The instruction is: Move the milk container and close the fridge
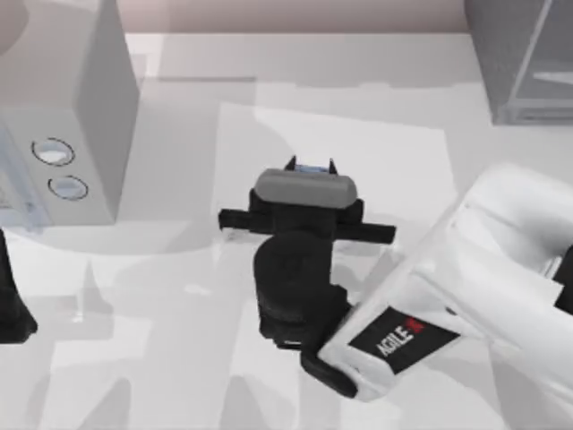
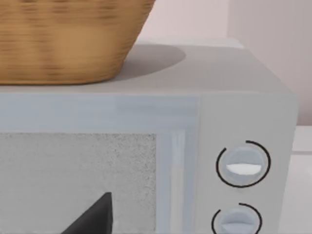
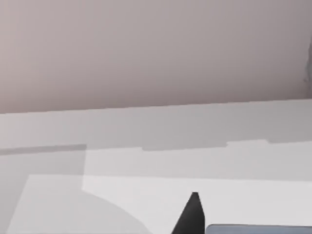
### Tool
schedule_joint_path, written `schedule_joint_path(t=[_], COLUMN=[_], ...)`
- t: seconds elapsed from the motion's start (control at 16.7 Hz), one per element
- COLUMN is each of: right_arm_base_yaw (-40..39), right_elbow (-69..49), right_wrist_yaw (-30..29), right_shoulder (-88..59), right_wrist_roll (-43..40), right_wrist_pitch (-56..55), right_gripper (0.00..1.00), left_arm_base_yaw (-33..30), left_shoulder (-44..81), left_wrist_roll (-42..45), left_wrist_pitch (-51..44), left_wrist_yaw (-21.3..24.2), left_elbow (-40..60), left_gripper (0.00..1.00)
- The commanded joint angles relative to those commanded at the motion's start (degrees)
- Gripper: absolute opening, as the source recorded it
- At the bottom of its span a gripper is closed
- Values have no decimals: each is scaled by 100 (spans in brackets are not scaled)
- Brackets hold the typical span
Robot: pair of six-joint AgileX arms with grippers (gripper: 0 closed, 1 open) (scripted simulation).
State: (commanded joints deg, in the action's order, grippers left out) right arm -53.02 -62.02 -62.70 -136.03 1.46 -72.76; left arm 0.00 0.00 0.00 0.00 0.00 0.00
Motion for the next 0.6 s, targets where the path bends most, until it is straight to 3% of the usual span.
schedule_joint_path(t=[0.3,0.6], right_arm_base_yaw=[1337,2776], right_elbow=[1034,2119], right_wrist_yaw=[1179,3655], right_shoulder=[1143,2763], right_wrist_roll=[-14,-31], right_wrist_pitch=[235,451], right_gripper=[0,0], left_arm_base_yaw=[0,0], left_shoulder=[0,0], left_wrist_roll=[0,0], left_wrist_pitch=[0,0], left_wrist_yaw=[0,0], left_elbow=[0,0], left_gripper=[100,100])
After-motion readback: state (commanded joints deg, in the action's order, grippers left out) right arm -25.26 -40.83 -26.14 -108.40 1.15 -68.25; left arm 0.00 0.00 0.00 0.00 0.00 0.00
